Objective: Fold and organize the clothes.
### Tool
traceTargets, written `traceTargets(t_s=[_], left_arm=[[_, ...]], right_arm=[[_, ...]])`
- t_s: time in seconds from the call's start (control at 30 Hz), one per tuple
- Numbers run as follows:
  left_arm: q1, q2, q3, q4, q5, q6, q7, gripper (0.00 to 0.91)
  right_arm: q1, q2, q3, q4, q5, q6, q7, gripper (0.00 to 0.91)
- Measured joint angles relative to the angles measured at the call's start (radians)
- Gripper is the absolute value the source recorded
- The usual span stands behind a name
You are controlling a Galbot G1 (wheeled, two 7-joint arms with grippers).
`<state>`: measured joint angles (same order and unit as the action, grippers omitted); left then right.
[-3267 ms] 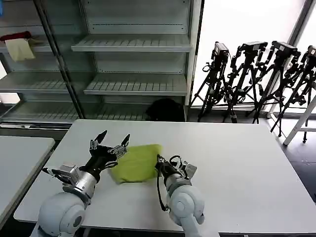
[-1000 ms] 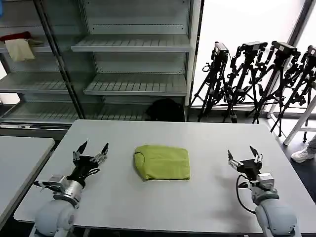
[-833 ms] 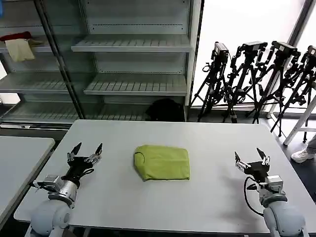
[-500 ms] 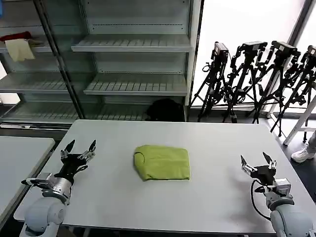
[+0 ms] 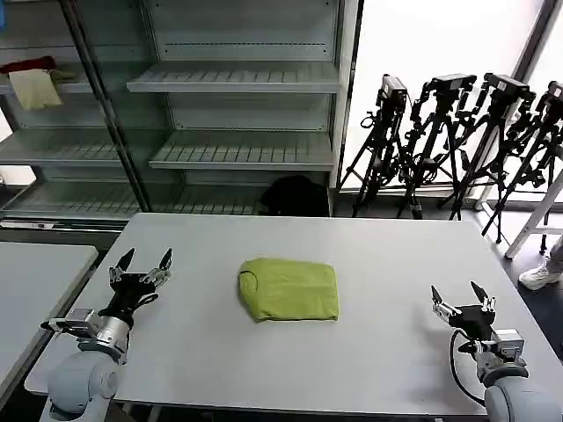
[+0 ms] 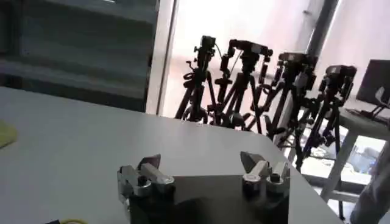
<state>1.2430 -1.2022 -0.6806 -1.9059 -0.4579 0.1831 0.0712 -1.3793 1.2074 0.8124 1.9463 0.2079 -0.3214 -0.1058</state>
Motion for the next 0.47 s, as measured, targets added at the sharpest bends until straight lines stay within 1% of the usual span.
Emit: traceTargets(t_s=[0.2, 0.47], left_arm=[[0.004, -0.007, -0.019, 0.008, 0.012, -0.004, 0.0, 0.907], [0.014, -0.026, -0.032, 0.002, 0.027, -0.01, 0.0, 0.907]], right_arm=[[-0.015, 0.023, 0.013, 0.037, -0.011, -0.007, -0.009, 0.907], [-0.034, 0.046, 0.018, 0.065, 0.0, -0.016, -0.024, 0.907]])
